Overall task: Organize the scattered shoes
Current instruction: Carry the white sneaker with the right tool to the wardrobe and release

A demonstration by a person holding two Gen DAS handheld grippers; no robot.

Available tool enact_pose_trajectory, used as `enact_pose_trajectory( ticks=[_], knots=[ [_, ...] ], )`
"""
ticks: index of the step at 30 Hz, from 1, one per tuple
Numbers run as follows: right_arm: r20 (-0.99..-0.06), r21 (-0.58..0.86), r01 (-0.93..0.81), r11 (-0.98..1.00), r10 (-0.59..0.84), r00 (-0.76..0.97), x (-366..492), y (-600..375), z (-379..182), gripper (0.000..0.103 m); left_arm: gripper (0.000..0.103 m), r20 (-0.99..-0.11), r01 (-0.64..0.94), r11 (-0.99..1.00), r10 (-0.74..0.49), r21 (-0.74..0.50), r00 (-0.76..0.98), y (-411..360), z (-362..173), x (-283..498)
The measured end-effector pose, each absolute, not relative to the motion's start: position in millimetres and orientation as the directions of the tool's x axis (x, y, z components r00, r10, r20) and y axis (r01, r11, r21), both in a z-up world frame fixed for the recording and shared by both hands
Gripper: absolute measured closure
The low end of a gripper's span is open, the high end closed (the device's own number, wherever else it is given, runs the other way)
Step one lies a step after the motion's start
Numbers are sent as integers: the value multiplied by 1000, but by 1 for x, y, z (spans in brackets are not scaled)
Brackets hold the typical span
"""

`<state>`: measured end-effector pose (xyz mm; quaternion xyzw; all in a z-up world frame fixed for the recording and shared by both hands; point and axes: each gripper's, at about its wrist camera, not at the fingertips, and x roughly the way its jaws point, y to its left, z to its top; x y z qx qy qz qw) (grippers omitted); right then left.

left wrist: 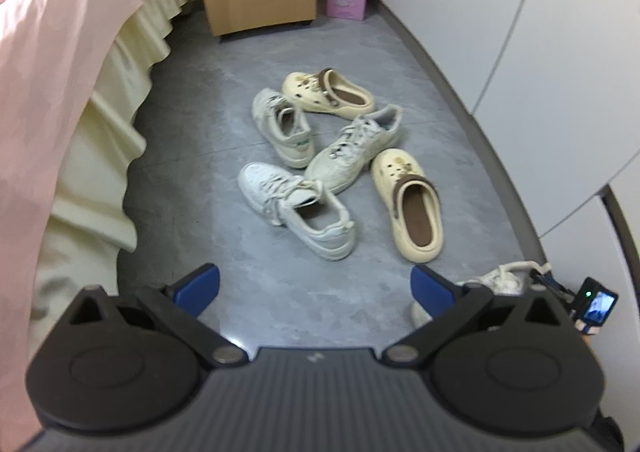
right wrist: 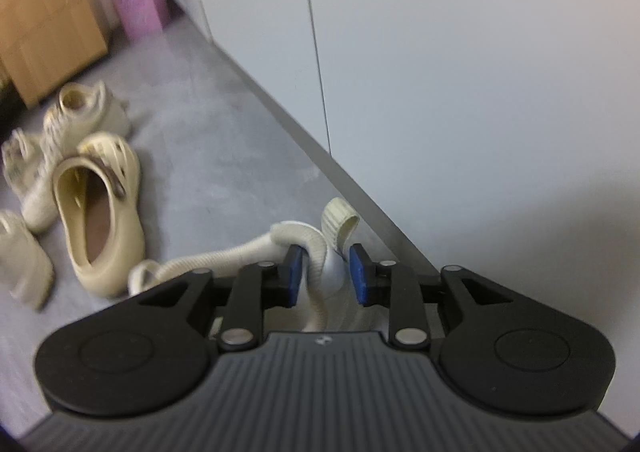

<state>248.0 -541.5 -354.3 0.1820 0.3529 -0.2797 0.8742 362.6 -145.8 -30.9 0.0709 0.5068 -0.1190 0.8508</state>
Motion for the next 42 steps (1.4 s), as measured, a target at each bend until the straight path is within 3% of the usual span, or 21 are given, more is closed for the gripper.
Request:
enact_pose_trajectory(
  ticks=[1,4,8,13,18,21,24,29,37,42],
  knots=[
    [-692,134,631,764,-383,611,243,-538,-351,30,0,-878,279,960,-136,-2,459,-147,-30,360],
    [-633,182,654,735,-421,649,235,-527,-345,23,0,-875,279,960,-140,-6,463,-147,-30,352],
    [-630,263,638,724,-371,682,241,-506,-349,23,0,-870,261,965,-122,7,478,-138,-30,349],
    [-751,266,639,721,-261,607,288,-480,-370,23,0,-871,236,971,-76,47,486,-128,-35,351],
    [-881,43,658,751,-283,380,327,-468,-398,20,0,-860,231,965,-10,126,511,-131,-39,354],
    [-913,37,647,762,-237,332,334,-477,-408,20,0,-863,242,962,-11,129,505,-136,-41,356],
    [-914,30,614,789,-227,336,332,-478,-409,30,0,-867,268,957,-36,114,497,-143,-40,356],
    [-898,-62,553,831,-289,333,329,-466,-404,34,0,-871,326,939,-66,112,487,-154,-42,348],
    [-881,17,596,802,-270,388,301,-467,-372,34,0,-858,334,934,-65,128,509,-150,-41,339],
    [-868,67,620,782,-260,422,284,-468,-352,28,0,-847,298,946,-51,129,529,-142,-36,344]
  ],
)
